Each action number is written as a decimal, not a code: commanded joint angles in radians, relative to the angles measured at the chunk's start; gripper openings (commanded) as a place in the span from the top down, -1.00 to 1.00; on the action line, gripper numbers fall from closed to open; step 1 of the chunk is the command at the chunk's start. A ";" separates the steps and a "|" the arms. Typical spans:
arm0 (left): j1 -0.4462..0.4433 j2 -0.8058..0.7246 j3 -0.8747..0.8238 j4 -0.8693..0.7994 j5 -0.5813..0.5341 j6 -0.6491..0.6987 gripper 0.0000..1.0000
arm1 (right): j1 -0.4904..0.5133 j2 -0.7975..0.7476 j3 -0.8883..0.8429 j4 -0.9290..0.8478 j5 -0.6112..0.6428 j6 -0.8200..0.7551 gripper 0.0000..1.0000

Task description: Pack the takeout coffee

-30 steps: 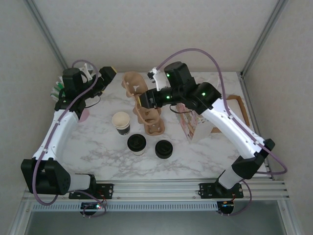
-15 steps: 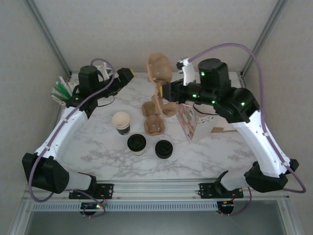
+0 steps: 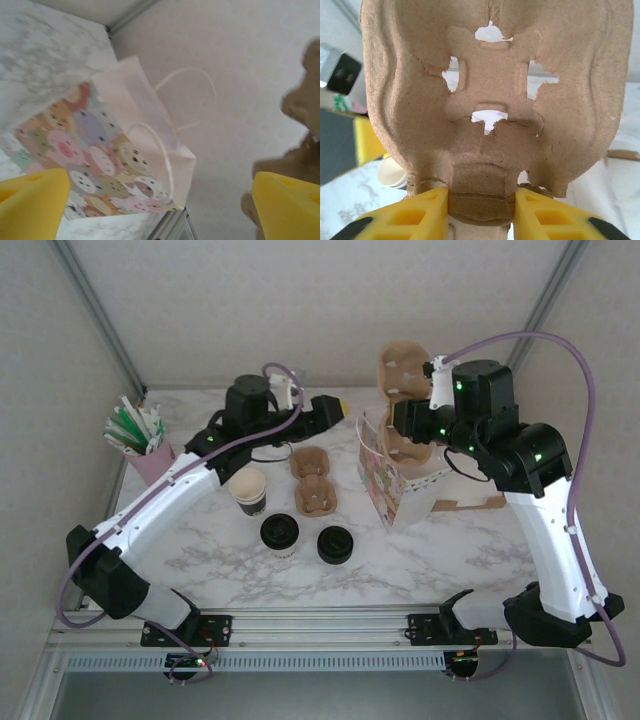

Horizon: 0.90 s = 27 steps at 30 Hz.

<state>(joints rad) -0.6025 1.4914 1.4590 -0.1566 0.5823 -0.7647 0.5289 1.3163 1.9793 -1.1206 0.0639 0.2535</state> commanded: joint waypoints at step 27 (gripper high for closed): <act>-0.032 0.115 0.132 -0.093 0.010 0.078 1.00 | -0.169 0.259 0.097 -0.116 -0.188 -0.061 0.36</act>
<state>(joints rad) -0.6567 1.6001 1.5444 -0.2153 0.5831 -0.7330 0.3660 1.5543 2.0403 -1.2285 -0.0853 0.2161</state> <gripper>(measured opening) 0.052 0.322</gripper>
